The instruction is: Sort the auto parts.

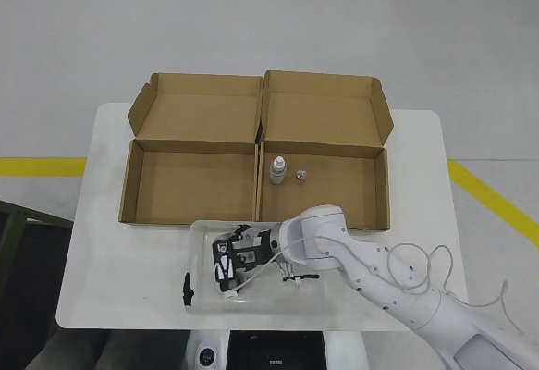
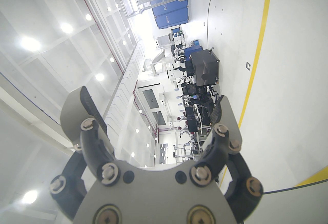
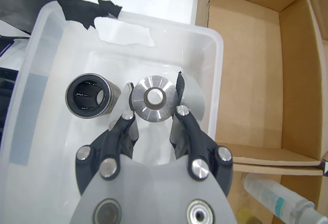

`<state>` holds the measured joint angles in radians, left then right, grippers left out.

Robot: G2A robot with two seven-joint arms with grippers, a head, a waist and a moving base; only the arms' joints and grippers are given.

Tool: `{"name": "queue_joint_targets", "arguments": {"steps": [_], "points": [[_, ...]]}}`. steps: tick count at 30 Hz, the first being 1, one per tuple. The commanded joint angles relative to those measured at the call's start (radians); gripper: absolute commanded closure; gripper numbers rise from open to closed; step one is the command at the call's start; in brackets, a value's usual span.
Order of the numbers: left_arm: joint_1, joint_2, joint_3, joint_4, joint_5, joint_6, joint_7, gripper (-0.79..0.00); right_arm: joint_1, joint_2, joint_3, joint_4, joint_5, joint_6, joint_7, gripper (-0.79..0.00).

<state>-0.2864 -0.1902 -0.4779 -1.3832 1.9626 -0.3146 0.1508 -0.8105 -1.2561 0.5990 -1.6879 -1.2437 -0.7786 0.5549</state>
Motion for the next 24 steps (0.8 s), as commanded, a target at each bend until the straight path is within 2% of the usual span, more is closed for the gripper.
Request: {"name": "queue_joint_targets", "arguments": {"steps": [1, 11, 24], "points": [[0.0, 0.0, 0.0, 0.0, 0.0, 0.0, 0.0, -0.785, -0.002, 0.002, 0.012, -0.03, -0.002, 0.0, -0.007, 0.0], [0.0, 0.0, 0.0, 0.0, 0.0, 0.0, 0.0, -0.785, -0.001, 0.007, 0.084, -0.082, -0.015, 0.028, -0.076, 0.0], [0.0, 0.0, 0.0, 0.0, 0.0, 0.0, 0.0, -0.785, 0.011, 0.013, 0.185, -0.1, -0.003, 0.009, -0.233, 0.0]]}}
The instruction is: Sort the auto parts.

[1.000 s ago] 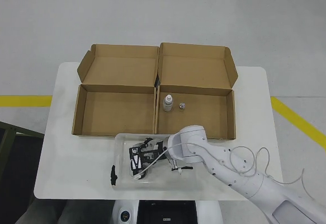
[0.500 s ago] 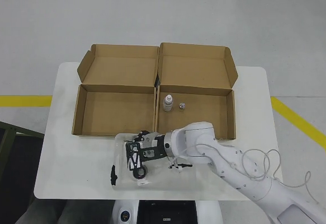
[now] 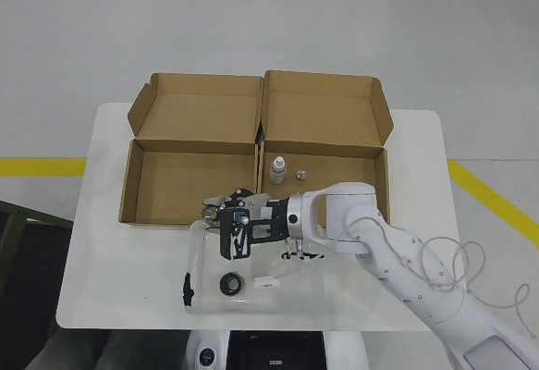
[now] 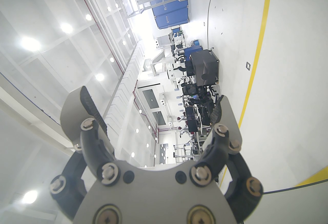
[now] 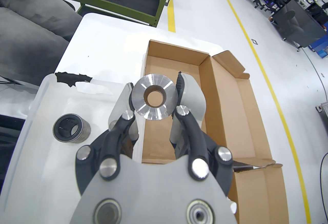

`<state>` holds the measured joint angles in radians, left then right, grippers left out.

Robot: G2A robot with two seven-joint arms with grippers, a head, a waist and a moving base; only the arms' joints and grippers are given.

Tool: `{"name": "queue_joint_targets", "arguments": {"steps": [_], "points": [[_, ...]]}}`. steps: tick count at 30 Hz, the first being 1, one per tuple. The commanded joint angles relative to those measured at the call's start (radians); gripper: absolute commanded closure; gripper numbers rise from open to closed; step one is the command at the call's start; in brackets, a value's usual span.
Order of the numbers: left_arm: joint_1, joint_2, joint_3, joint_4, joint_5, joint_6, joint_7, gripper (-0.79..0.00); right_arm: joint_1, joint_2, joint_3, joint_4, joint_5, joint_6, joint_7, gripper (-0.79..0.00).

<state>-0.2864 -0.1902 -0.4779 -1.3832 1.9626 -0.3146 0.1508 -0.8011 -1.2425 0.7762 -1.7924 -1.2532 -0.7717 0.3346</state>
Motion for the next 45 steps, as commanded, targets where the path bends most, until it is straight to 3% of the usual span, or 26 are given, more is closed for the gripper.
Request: {"name": "queue_joint_targets", "arguments": {"steps": [1, 12, 31, 45], "points": [[0.0, 0.0, 0.0, 0.0, 0.0, 0.0, 0.0, -0.785, 0.006, -0.001, 0.014, 0.009, 0.009, 0.003, -0.021, 0.0], [0.0, 0.0, 0.0, 0.0, 0.0, 0.0, 0.0, -0.785, 0.025, -0.005, 0.075, 0.067, 0.058, -0.02, -0.193, 0.0], [0.0, 0.0, 0.0, 0.0, 0.0, 0.0, 0.0, -0.785, 0.061, -0.029, 0.079, 0.19, 0.086, 0.022, -0.331, 0.0], [0.0, 0.0, 0.0, 0.0, 0.0, 0.0, 0.0, -0.785, 0.176, -0.078, -0.013, 0.368, 0.104, 0.067, -0.198, 0.0]]}}
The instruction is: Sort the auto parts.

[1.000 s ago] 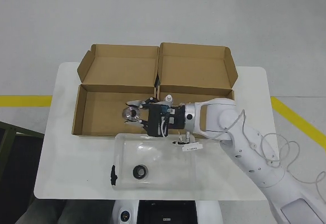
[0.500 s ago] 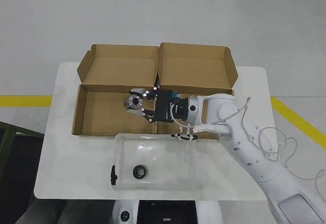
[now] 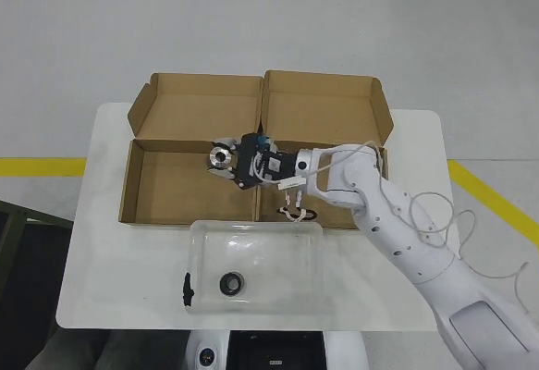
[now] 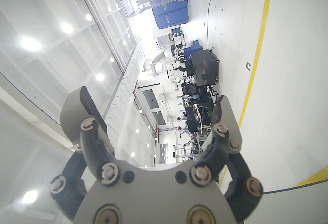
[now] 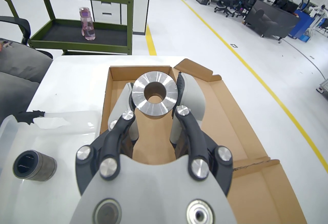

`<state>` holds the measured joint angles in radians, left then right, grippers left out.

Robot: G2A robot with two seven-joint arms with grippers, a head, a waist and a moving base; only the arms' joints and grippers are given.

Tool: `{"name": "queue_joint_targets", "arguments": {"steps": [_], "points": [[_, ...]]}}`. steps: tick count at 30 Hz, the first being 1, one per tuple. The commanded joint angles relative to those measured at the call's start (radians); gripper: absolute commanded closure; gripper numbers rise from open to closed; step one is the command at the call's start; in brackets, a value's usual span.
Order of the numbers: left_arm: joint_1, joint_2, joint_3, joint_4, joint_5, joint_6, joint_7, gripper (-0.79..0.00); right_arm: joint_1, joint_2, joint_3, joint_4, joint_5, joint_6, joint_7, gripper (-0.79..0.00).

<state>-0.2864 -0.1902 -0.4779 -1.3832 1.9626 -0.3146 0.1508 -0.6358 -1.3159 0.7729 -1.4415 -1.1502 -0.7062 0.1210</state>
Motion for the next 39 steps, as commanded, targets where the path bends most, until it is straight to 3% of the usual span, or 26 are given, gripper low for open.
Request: {"name": "queue_joint_targets", "arguments": {"steps": [1, 23, 39], "points": [[0.0, 0.0, 0.0, 0.0, 0.0, 0.0, 0.0, -0.785, 0.021, -0.009, -0.019, 0.031, 0.0, 0.006, 0.029, 0.0], [0.0, 0.0, 0.0, 0.0, 0.0, 0.0, 0.0, -0.785, 0.216, -0.156, -0.246, 0.354, -0.044, 0.075, 0.227, 0.0], [0.0, 0.0, 0.0, 0.0, 0.0, 0.0, 0.0, -0.785, 0.275, -0.239, -0.316, 0.515, -0.132, 0.101, 0.272, 0.0]]}}
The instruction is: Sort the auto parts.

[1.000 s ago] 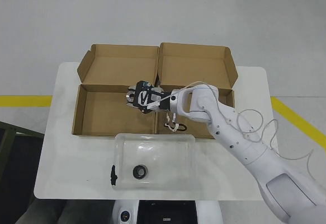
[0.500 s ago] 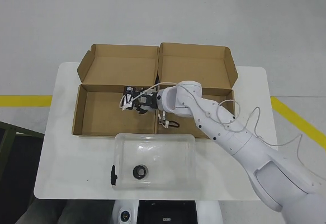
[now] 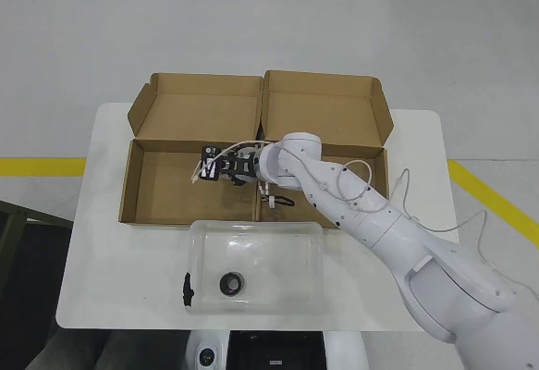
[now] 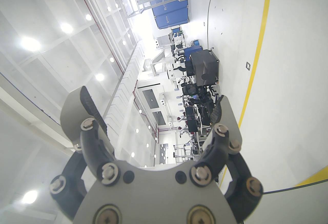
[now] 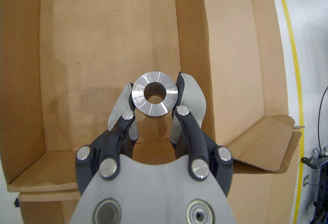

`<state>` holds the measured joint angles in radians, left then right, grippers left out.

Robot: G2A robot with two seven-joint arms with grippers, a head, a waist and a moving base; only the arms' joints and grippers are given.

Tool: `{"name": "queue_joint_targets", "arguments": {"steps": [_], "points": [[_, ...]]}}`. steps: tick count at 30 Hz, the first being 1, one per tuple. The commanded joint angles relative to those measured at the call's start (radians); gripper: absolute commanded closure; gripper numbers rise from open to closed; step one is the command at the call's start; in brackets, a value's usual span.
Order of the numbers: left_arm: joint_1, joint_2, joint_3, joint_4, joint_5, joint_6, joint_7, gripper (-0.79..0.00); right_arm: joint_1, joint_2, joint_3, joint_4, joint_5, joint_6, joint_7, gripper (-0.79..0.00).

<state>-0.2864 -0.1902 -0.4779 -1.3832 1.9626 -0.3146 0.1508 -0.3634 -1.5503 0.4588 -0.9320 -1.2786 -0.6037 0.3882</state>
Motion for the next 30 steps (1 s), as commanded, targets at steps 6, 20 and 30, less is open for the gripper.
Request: {"name": "queue_joint_targets", "arguments": {"steps": [6, 20, 30], "points": [[0.0, 0.0, 0.0, 0.0, 0.0, 0.0, 0.0, -0.785, 0.011, -0.024, -0.007, 0.039, -0.022, -0.005, 0.024, -0.077], [0.0, 0.0, 0.0, 0.0, 0.0, 0.0, 0.0, -0.785, 0.015, -0.057, -0.009, 0.093, -0.073, -0.01, 0.046, -0.256], [0.0, 0.0, 0.0, 0.0, 0.0, 0.0, 0.0, -0.785, 0.016, -0.057, 0.026, 0.063, -0.1, -0.018, 0.042, -0.265]]}}
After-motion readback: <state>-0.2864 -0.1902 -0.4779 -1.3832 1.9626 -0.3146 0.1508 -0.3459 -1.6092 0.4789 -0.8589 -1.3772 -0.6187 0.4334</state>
